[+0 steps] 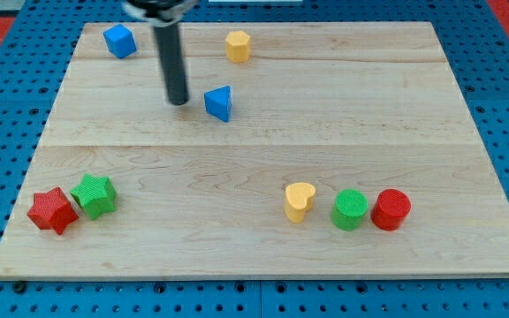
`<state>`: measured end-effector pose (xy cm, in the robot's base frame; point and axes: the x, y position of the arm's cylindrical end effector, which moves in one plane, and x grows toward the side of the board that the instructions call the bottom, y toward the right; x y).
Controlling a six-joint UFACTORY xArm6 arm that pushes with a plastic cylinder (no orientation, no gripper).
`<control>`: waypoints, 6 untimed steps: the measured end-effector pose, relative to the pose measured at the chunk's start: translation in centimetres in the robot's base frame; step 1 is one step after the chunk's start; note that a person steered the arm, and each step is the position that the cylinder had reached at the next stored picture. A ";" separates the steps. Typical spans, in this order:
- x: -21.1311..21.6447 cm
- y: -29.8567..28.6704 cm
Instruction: Slide the triangle to the top right
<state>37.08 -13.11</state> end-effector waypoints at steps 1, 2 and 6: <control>1.6 3.1; -0.6 8.4; -11.3 27.0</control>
